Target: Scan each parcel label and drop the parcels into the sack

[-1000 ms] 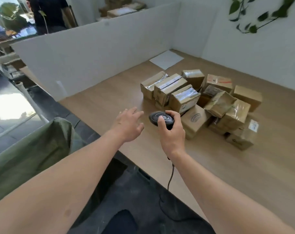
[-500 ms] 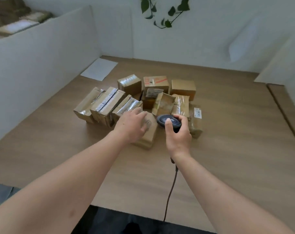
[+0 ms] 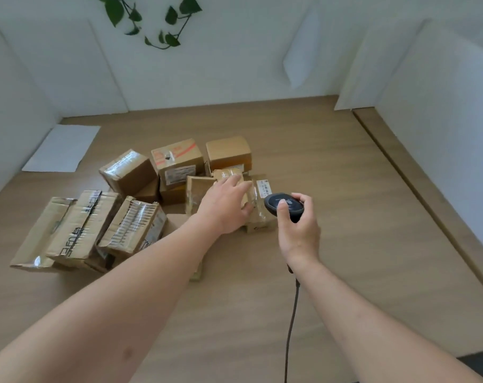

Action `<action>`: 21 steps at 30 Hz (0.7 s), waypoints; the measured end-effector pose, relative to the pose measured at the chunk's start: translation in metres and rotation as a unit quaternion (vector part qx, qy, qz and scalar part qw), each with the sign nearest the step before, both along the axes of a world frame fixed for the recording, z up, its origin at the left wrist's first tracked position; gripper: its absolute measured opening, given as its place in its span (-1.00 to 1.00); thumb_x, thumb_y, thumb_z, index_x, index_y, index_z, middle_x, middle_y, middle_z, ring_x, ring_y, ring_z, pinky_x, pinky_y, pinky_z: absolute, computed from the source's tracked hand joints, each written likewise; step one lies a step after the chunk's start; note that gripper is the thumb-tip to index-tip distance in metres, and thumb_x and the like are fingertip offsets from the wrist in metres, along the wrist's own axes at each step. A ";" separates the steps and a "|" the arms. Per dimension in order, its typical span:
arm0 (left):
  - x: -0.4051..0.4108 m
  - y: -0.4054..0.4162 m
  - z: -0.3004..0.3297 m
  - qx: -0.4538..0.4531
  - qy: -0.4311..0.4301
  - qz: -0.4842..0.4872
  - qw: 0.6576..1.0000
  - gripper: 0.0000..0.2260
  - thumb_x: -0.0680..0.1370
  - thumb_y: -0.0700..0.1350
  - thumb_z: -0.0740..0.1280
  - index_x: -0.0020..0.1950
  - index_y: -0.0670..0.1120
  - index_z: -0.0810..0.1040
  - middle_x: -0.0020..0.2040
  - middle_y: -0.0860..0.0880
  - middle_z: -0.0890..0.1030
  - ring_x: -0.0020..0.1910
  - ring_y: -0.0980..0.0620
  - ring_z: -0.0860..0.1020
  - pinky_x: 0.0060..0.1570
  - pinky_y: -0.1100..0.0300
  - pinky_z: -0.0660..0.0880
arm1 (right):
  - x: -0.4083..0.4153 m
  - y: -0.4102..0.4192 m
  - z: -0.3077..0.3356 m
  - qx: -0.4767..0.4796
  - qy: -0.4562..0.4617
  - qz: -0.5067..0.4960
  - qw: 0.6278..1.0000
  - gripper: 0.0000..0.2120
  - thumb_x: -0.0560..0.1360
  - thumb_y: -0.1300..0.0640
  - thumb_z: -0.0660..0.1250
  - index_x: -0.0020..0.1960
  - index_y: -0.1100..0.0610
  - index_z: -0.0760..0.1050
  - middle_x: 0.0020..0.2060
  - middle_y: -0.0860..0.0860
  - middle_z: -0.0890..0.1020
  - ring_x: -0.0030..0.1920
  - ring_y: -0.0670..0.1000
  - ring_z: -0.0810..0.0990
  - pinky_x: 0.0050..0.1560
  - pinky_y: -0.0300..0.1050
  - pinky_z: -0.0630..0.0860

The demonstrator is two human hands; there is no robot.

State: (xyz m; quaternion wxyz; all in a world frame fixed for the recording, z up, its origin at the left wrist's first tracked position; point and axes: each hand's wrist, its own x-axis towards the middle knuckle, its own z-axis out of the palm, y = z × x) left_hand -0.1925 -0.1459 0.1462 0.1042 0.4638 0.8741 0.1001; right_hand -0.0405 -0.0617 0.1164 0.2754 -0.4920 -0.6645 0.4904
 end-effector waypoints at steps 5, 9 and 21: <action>0.004 0.060 -0.019 -0.023 -0.013 0.004 1.000 -0.44 0.66 0.05 0.31 0.65 0.02 0.28 0.67 -0.08 0.23 0.62 -0.15 0.22 0.55 -0.08 0.29 | -0.001 0.061 -0.018 -0.022 -0.017 0.020 0.999 -0.76 0.65 -0.13 0.35 0.30 -0.16 0.47 -0.04 -0.26 0.63 0.03 0.00 0.65 0.00 -0.05 0.50; 0.003 0.109 -0.044 -0.035 -0.036 0.044 0.998 -0.43 0.66 0.03 0.33 0.65 0.02 0.27 0.68 -0.06 0.19 0.63 -0.12 0.21 0.54 -0.04 0.30 | -0.008 0.109 -0.043 -0.047 -0.027 0.050 0.997 -0.73 0.65 -0.15 0.35 0.32 -0.16 0.46 -0.05 -0.26 0.63 0.02 0.01 0.64 0.00 -0.04 0.50; 0.020 0.169 -0.154 -0.160 -0.111 0.238 0.951 -0.23 0.64 0.14 0.35 0.69 -0.03 0.00 0.65 -0.24 0.02 0.63 -0.33 0.04 0.48 -0.22 0.30 | -0.013 0.185 -0.118 -0.115 -0.054 0.103 0.987 -0.72 0.66 -0.18 0.32 0.33 -0.16 0.44 -0.03 -0.27 0.63 0.05 0.01 0.65 0.08 -0.01 0.54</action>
